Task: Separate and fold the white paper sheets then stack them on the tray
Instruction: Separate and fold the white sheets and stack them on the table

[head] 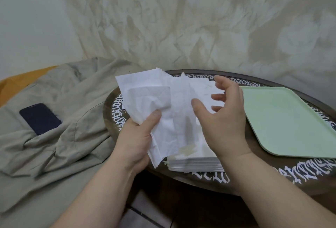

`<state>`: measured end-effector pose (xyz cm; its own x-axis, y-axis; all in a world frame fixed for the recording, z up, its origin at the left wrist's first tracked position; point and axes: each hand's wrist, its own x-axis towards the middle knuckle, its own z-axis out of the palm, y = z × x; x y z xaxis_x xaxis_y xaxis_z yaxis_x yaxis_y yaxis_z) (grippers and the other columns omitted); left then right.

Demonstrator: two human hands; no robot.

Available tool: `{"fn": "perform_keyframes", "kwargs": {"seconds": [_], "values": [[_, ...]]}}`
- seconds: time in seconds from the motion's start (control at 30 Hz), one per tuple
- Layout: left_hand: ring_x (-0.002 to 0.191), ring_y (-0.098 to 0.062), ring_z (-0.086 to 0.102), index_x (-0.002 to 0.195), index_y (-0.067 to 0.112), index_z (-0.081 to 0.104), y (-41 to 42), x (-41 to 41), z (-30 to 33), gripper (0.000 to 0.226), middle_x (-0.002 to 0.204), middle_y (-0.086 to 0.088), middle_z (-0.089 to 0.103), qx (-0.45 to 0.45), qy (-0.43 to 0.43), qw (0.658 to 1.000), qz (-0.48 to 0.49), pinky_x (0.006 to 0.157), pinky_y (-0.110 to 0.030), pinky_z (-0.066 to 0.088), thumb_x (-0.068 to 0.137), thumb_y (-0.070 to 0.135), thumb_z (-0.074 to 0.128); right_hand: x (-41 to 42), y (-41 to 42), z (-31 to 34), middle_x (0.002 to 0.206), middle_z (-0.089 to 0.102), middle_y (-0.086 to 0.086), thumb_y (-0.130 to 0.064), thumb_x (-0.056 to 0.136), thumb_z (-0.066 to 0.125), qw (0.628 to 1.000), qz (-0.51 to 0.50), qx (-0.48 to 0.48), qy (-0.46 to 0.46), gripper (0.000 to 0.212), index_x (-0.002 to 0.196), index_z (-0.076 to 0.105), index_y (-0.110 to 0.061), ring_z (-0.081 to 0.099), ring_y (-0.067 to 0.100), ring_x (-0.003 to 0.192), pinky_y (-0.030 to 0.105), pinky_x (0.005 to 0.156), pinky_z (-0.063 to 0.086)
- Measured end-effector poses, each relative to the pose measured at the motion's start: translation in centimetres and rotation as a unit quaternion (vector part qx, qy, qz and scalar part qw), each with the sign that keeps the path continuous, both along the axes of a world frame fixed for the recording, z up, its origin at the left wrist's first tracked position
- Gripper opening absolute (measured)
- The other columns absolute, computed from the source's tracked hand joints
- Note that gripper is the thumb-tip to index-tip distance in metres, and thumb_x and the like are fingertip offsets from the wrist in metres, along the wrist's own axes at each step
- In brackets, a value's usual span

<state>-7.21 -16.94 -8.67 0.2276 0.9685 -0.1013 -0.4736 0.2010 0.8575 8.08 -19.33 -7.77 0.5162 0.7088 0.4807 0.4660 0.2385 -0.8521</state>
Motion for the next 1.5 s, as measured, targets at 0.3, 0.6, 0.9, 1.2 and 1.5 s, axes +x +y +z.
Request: {"fn": "perform_keyframes", "kwargs": {"seconds": [0.3, 0.6, 0.9, 1.2, 1.5], "values": [[0.096, -0.028, 0.073, 0.114, 0.006, 0.065, -0.2, -0.3, 0.2, 0.036, 0.107, -0.013, 0.074, -0.006, -0.021, 1.000, 0.000, 0.076, -0.041, 0.061, 0.080, 0.016, 0.061, 1.2, 0.2, -0.2, 0.103, 0.064, -0.001, -0.039, 0.088, 0.064, 0.910, 0.075, -0.171, 0.369, 0.023, 0.098, 0.060, -0.019, 0.062, 0.018, 0.090, 0.034, 0.081, 0.048], [0.098, -0.029, 0.072, 0.115, 0.005, 0.064, 0.1, -0.2, -0.1, 0.026, 0.109, -0.014, 0.073, -0.019, -0.012, 1.000, 0.015, 0.075, -0.041, 0.061, 0.092, 0.013, 0.056, 1.5, 0.1, 0.3, 0.061, 0.061, -0.004, -0.010, 0.090, 0.063, 0.926, 0.112, -0.043, 0.357, 0.047, 0.044, 0.062, -0.021, 0.052, 0.014, 0.063, 0.028, 0.067, 0.048], [0.101, -0.031, 0.071, 0.117, 0.005, 0.063, -0.1, 0.0, 0.0, 0.029, 0.111, -0.014, 0.073, -0.019, -0.003, 1.000, 0.007, 0.082, -0.046, 0.058, 0.093, 0.019, 0.054, 0.9, -0.3, 0.0, 0.095, 0.076, 0.002, -0.007, 0.086, 0.068, 0.914, 0.214, -0.145, 0.313, 0.007, 0.089, 0.071, -0.012, 0.072, 0.017, 0.086, 0.034, 0.080, 0.058], [0.088, -0.020, 0.074, 0.100, 0.010, 0.066, 0.4, -0.2, 0.0, 0.015, 0.093, -0.002, 0.077, 0.003, 0.044, 0.993, 0.109, 0.076, -0.036, 0.061, 0.100, 0.015, 0.052, 3.0, 0.3, 0.7, 0.080, 0.071, -0.007, -0.015, 0.086, 0.062, 0.967, -0.036, -0.056, 0.244, 0.005, 0.082, 0.066, -0.014, 0.066, 0.011, 0.075, 0.033, 0.073, 0.053], [0.090, -0.029, 0.074, 0.105, 0.002, 0.067, -0.9, 1.4, 0.4, 0.019, 0.097, -0.014, 0.076, 0.020, 0.077, 0.996, 0.049, 0.075, -0.039, 0.061, 0.098, 0.014, 0.054, -1.2, -1.0, 0.6, 0.067, 0.062, 0.007, -0.031, 0.090, 0.063, 0.952, 0.226, -0.187, 0.083, 0.033, 0.075, 0.063, -0.002, 0.056, 0.023, 0.063, 0.038, 0.068, 0.048]]}}
